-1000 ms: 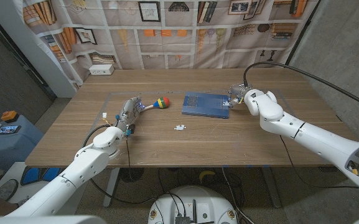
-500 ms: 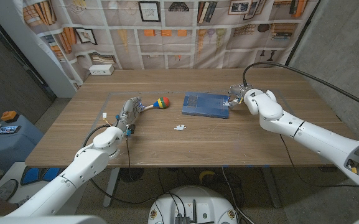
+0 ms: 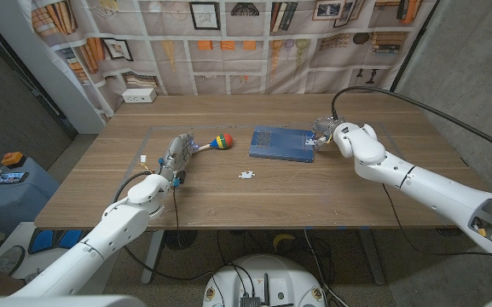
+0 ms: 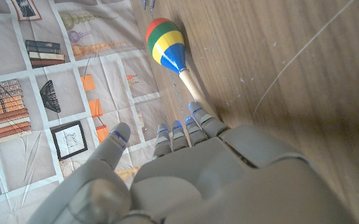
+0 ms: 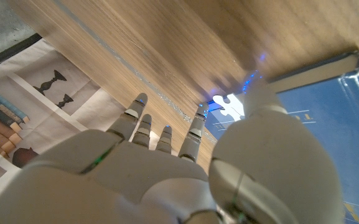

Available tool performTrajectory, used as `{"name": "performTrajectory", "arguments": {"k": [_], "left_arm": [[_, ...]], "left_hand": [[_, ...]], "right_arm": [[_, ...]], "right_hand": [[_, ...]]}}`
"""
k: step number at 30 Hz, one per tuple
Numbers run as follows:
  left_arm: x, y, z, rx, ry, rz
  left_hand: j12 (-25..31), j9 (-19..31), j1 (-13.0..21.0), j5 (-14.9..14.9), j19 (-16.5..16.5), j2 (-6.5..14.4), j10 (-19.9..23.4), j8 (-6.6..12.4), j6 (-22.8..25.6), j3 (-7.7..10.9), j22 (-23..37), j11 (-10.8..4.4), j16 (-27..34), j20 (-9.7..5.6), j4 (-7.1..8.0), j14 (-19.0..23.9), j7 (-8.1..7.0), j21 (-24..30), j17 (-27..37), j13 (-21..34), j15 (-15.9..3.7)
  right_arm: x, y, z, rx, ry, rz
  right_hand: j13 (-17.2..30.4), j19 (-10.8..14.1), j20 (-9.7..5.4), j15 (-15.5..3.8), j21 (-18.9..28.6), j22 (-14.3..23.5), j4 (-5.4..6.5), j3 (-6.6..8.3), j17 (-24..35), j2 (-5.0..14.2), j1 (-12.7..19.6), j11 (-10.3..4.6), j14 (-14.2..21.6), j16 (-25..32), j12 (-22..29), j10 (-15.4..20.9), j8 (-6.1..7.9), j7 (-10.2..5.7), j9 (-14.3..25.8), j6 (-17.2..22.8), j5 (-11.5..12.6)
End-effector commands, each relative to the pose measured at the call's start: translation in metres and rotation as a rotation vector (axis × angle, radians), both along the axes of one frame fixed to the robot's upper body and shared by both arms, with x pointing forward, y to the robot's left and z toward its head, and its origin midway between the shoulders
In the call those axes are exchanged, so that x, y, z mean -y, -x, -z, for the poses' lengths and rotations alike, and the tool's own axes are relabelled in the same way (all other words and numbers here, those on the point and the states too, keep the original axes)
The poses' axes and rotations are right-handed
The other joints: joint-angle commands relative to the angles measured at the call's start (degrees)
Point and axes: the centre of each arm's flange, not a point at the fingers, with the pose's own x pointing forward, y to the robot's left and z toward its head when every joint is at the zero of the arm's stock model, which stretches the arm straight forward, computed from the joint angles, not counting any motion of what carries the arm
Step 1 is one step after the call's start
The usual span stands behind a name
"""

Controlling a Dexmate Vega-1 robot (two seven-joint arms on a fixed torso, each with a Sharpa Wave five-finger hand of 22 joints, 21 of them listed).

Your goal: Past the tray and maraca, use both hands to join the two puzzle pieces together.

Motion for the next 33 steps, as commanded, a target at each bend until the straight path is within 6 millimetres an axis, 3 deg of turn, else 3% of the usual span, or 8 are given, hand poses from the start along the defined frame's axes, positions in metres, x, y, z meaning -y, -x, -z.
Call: {"name": "performTrajectory", "arguments": {"k": [1, 33], "left_arm": [[0.0004, -0.0004, 0.0013, -0.001, 0.002, 0.006], [0.0001, -0.0011, 0.0039, -0.019, 0.003, 0.002]], "left_hand": [[-0.1, 0.1, -0.3, 0.1, 0.3, 4.6, 0.2, -0.13, 0.4, 0.49, 0.0, -0.02, 0.0, 0.36, -0.01, 0.4, -0.1, -0.1, 0.2, 0.1, -0.11], [-0.1, 0.1, -0.3, 0.2, 0.3, 4.6, 0.3, -0.1, 0.4, 0.53, 0.0, 0.28, 0.0, 0.4, 0.04, 0.6, 0.02, -0.1, 0.2, 0.1, 0.47]], "right_arm": [[0.0008, -0.0025, 0.0028, 0.017, -0.005, 0.004], [0.0017, -0.0078, 0.0049, 0.054, -0.042, -0.009]], "right_hand": [[0.2, 0.3, -0.71, -0.4, 0.1, 0.3, -0.03, -0.14, 0.2, 0.58, -0.1, -0.52, 0.3, 0.4, 0.5, 0.6, 0.28, -0.07, 0.1, 0.9, 0.4], [0.0, 3.4, -2.59, -2.91, 0.6, 0.2, -0.27, -0.36, 0.0, 2.12, 1.6, -2.27, 4.4, 1.6, 1.8, 6.7, 4.62, -0.1, 0.6, 12.5, 0.5]]}}
